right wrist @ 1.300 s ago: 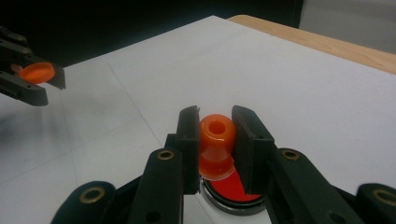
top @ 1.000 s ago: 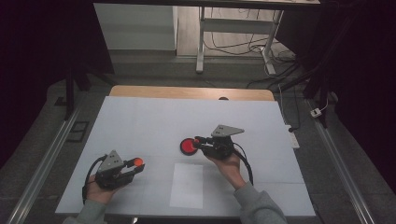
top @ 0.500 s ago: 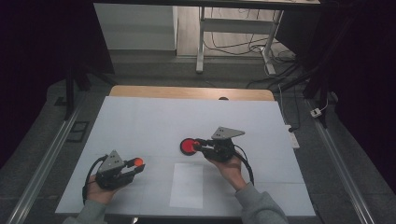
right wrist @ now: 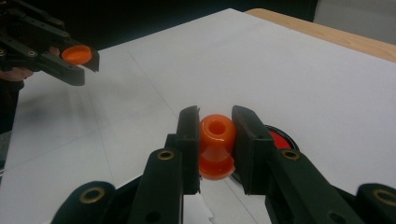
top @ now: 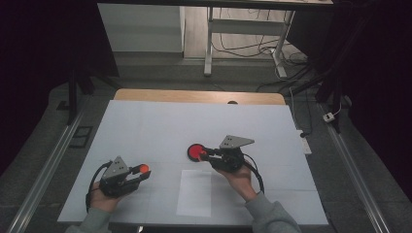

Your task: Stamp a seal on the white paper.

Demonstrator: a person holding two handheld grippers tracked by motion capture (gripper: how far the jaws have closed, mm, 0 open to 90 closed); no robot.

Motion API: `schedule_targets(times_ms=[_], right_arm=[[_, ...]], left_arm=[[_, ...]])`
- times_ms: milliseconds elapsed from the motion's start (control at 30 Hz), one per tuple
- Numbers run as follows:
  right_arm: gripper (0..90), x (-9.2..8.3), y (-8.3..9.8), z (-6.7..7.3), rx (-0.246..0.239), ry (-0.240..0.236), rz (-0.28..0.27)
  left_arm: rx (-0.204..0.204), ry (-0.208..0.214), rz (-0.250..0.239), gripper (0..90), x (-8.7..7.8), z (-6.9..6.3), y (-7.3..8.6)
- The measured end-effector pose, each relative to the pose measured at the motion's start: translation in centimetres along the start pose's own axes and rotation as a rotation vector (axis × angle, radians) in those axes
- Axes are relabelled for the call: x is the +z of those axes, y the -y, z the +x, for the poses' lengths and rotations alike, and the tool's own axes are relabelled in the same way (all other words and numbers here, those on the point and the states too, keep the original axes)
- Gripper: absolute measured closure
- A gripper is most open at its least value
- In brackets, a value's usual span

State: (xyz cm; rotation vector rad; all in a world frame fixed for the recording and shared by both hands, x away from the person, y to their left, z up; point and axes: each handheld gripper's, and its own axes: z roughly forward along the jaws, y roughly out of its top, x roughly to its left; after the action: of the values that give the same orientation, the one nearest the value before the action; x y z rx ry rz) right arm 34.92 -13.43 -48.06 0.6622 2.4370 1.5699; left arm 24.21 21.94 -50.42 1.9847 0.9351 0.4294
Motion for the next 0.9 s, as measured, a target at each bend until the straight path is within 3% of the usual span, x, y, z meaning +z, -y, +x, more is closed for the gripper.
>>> schedule_targets(times_ms=[233,900], right_arm=[[72.5,-0.2,0.2,0.4,0.0,-0.013,-0.004],[72.4,-0.5,1.9,2.1,-0.015,-0.061,0.055]], left_arm=[[0.001,0.002,0.002,65.6,0.0,0.0,0.0],[0.001,0.006,0.006,65.6,0.1,0.0,0.0]])
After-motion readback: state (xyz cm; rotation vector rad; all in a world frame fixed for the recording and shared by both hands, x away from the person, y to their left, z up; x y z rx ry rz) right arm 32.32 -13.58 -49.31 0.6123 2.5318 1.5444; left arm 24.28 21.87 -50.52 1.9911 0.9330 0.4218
